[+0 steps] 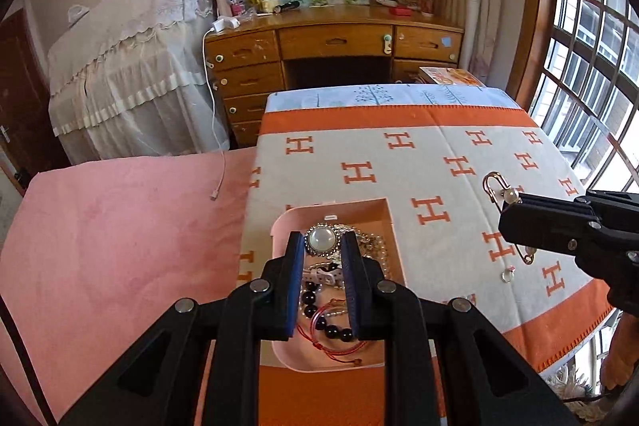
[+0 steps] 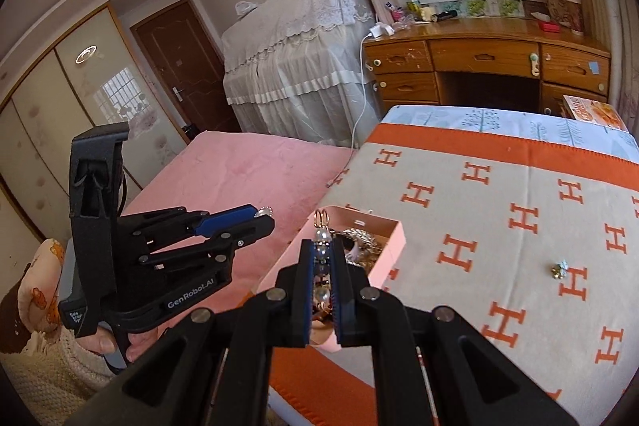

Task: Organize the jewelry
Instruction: 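Open both tools inside the pink box and withdraw them, then move the left tool to the blue flower brooch and grasp it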

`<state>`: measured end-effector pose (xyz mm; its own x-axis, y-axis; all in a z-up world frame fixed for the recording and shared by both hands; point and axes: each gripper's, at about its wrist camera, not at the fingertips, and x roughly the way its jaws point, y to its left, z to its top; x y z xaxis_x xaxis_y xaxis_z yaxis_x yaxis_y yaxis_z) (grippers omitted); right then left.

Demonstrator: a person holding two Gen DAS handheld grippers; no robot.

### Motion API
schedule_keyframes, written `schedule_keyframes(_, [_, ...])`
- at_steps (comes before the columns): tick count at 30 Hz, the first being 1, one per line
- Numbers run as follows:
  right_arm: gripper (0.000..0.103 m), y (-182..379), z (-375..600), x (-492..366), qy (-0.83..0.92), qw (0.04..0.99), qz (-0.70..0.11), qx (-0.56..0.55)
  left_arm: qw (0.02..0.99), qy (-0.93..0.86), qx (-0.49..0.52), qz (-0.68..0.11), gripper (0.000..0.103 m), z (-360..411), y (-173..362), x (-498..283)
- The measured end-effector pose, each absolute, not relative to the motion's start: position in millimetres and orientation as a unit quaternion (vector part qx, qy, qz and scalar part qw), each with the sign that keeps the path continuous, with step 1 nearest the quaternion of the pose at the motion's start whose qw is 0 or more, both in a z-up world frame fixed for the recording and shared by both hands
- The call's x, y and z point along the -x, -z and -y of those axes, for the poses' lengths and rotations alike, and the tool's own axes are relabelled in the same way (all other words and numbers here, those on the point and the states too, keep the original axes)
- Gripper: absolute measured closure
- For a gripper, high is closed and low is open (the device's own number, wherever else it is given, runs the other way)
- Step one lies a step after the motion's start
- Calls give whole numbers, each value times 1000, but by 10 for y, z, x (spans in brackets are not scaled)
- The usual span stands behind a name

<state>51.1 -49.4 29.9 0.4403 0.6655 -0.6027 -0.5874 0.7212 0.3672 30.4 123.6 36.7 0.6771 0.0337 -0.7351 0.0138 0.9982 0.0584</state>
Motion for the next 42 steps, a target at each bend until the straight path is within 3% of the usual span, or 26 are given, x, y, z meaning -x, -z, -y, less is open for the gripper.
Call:
schedule_keyframes(15, [95, 492, -84, -705, -359, 799, -480, -53, 885, 1, 3, -465, 85, -1455, 404, -483])
schedule_keyframes(17, [94, 540, -99, -701, -352, 797, -488, -49, 882, 3, 4, -472, 80, -1458, 475, -499])
schedule_keyframes(18, [93, 562, -95, -695, -350, 796, -491, -47, 881, 4, 5, -474, 72, -1454, 497, -502])
schedule_keyframes(19, [90, 575, -94, -686, -348, 795, -494, -45, 880, 5, 5, -474, 63, -1450, 516, -500])
schedule_keyframes(22, [78, 579, -58, -626, -339, 804, -487, -38, 883, 6, 1, -469, 49, -1431, 521, -484])
schedule_keyframes(42, [78, 600, 609, -409, -275, 840, -467, -32, 887, 38, -22, -460, 34, -967, 396, -343])
